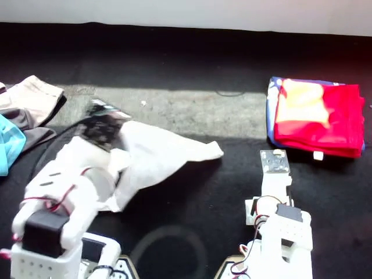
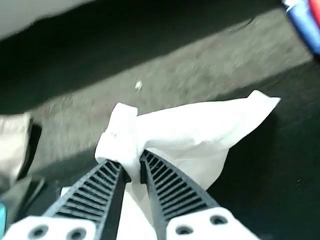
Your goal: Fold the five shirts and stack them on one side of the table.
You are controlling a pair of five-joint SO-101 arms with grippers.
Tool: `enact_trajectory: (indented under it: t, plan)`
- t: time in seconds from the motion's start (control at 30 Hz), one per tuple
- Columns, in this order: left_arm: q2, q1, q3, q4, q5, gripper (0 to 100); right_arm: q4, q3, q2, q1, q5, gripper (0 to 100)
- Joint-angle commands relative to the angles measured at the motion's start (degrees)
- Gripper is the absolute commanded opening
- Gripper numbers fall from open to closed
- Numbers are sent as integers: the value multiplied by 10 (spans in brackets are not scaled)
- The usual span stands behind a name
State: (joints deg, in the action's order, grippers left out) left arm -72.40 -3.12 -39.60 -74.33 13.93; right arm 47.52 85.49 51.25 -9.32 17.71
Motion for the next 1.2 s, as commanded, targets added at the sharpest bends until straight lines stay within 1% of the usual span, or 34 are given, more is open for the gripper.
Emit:
enact_trajectory:
  t: [0.0,0.1,0.2,0.27,0.33,0.4,0.47,0.57,0.67,0.73,0.8,0.9,1.0,1.17]
  plan:
    - [-31,159,-34,-90,24,9,25,-47,-5,5,2,9]
    - [-44,276,-102,-100,105,9,92,-131,-6,6,2,10]
    - [-44,381,-162,-86,138,9,160,-234,-6,7,2,30]
    - [-44,424,-186,-85,150,9,204,-310,-6,22,2,79]
    - [-44,451,-201,-86,157,9,237,-380,-7,52,2,141]
    - [-44,464,-215,-85,156,9,249,-433,-13,100,2,183]
    - [-43,474,-233,-82,156,9,250,-477,-45,145,1,187]
    - [-42,487,-240,-76,157,9,250,-549,-139,192,-38,187]
    - [-38,487,-242,-53,157,9,259,-641,-249,228,-69,187]
    - [-11,487,-241,-38,157,9,279,-709,-319,263,-76,187]
    - [44,487,-235,-19,157,9,294,-773,-385,301,-76,187]
    - [159,488,-193,-2,154,9,303,-853,-478,356,-75,187]
    - [259,508,-107,-15,153,9,303,-909,-558,399,-75,187]
    - [344,553,-3,-18,156,9,298,-981,-676,457,-72,187]
